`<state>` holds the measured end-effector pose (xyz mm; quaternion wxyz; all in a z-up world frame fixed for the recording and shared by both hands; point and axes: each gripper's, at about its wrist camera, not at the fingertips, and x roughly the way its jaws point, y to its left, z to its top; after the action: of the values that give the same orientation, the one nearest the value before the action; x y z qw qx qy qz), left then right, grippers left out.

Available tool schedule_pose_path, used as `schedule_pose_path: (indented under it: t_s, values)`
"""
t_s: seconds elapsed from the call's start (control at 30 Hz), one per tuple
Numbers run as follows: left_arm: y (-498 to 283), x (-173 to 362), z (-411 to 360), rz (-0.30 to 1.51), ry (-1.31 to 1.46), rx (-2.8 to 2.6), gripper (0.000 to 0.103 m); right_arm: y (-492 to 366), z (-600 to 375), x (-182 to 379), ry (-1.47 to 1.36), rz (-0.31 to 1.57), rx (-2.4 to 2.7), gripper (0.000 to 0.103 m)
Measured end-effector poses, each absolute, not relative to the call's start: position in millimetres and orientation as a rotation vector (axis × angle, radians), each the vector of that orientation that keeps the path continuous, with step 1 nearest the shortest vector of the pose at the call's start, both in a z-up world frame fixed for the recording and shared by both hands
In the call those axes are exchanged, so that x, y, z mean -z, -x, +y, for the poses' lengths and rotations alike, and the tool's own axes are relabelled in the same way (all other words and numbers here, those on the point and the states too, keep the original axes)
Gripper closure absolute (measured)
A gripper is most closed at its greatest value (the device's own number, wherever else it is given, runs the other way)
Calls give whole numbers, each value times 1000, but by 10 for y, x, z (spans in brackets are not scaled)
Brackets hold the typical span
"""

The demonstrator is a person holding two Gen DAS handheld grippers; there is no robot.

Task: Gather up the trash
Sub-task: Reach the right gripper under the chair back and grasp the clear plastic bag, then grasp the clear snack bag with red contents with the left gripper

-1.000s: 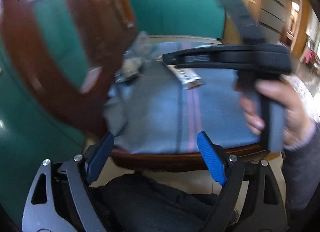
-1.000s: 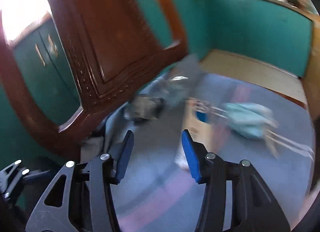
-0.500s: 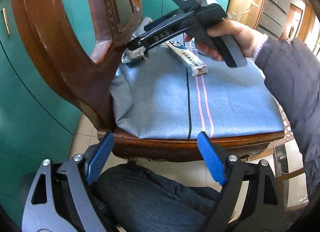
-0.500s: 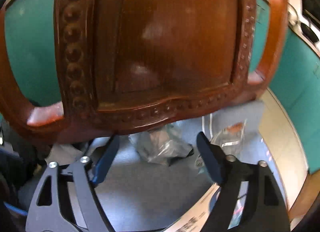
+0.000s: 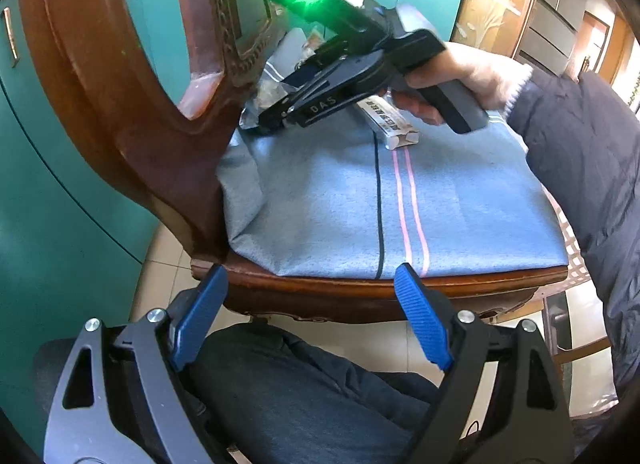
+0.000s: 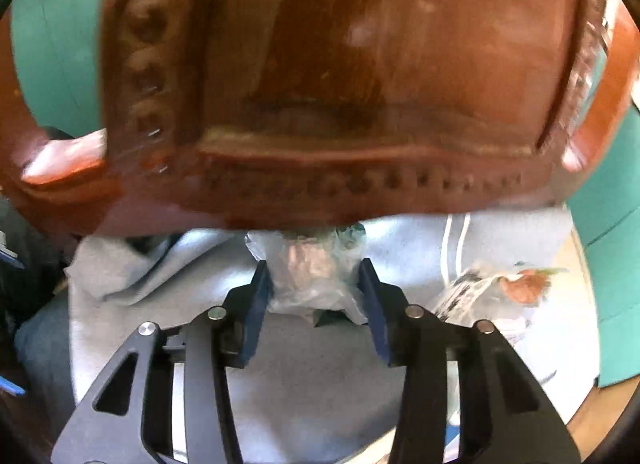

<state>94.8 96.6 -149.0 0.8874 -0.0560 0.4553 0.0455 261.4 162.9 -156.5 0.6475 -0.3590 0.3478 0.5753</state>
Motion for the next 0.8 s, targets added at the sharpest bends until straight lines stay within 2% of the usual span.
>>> schedule_pose_path:
  t_s: [0.2,0.27,0.3,0.33,0.47,0.53,0.63,0.8]
  values:
    - [-987,1381,928,913,104,-83,18,-2390,958,1298,627,823,-1075,59]
    - [-1038,1338,907,890,95,-80,28,-2275,534,1096,456,852,-1030,59]
    - [-1105,1301,891,882,93,-76,37,-2251,372,1025,413,846,-1002,59]
    - [-1172,1279,880,877,97,-70,38,-2217,182,939,368,840,-958,59]
    - [-1688,1118,795,828,141,-37,37,-1912,-630,780,227,838,-751,59]
    - [-2024,1077,755,809,142,-63,18,-1882,-991,855,158,842,-668,59]
    - [-2597,1096,747,791,147,-113,16,-1754,-1409,966,94,867,-600,59]
    - [-3493,1459,905,950,163,-271,18,-1525,-1667,1159,0,888,-582,59]
